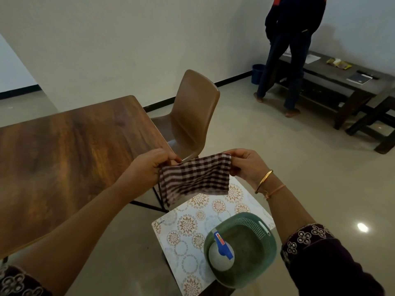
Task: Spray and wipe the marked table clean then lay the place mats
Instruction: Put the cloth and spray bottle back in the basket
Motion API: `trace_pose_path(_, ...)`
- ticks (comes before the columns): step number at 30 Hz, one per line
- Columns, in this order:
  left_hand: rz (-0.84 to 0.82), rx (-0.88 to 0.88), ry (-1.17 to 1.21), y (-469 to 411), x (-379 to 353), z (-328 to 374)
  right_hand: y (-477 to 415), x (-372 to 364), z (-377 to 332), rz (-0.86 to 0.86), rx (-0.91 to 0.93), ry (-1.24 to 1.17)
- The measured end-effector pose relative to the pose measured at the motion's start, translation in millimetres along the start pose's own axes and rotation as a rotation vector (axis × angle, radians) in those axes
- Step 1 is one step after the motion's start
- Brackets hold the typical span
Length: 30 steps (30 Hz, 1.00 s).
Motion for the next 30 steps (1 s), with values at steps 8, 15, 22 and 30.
trace_pose_path(8,0.010,-0.051,-0.118,-1.2,4.1,1.9,1.1,3.4,-0.6,-0.079,-0.014,-0.194)
trace_pose_path(15,-0.067,0.134,0.242,-0.6,-0.8,-5.7,6.3,9.0,-6.7,-0.043,-0.008,-0.122)
trace_pose_path(22,-0.187,0.586,0.950,7.9,-40.1,-22.6,5.6,13.0,-7.1,0.036,-0.015,0.120)
trace_pose_path(30,-0.378,0.951,1.464,32.4,-106.7,-32.0,30.3,7.6,36.1,0.186,-0.439,-0.275)
Point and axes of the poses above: each hand's wrist, its own y-axis away from the middle knuckle, its own x-axis out of the back of the hand, z = x × y, the point moved 6 cm from there along -y, towards the middle knuckle, and after that the axes turned 12 degrees about x, right-handed, at the moved point
